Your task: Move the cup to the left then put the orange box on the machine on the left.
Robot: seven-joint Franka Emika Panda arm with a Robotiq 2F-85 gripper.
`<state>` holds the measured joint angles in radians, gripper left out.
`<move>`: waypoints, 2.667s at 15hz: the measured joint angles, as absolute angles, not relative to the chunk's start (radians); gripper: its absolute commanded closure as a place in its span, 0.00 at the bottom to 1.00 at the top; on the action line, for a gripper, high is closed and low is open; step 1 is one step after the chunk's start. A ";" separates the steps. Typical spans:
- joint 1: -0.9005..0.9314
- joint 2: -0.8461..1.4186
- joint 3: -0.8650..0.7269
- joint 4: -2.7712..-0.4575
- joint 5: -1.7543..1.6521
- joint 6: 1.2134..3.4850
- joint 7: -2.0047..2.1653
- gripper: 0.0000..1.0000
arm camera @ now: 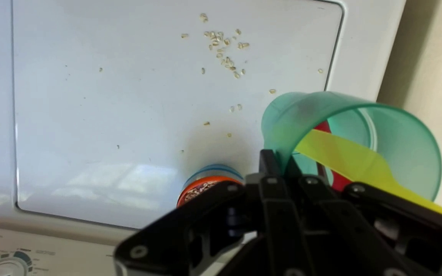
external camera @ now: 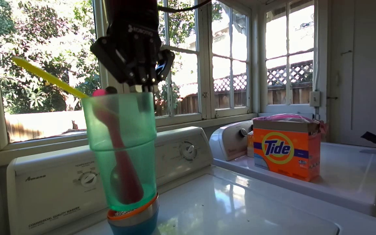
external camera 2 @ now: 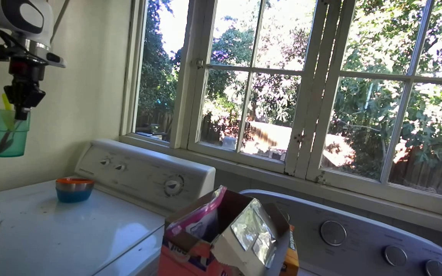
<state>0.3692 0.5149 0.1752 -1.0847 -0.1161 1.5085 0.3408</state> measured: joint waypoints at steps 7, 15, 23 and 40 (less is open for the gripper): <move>0.461 0.723 0.144 -0.900 -0.187 1.466 0.339 0.99; 0.486 0.822 0.126 -0.793 -0.188 1.453 0.325 0.99; 0.483 0.895 0.124 -0.801 -0.208 1.618 0.279 0.99; 0.424 0.942 0.140 -0.849 -0.157 1.651 0.253 0.32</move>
<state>0.4244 0.9415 0.1399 -0.8489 -0.1569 1.6513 0.2533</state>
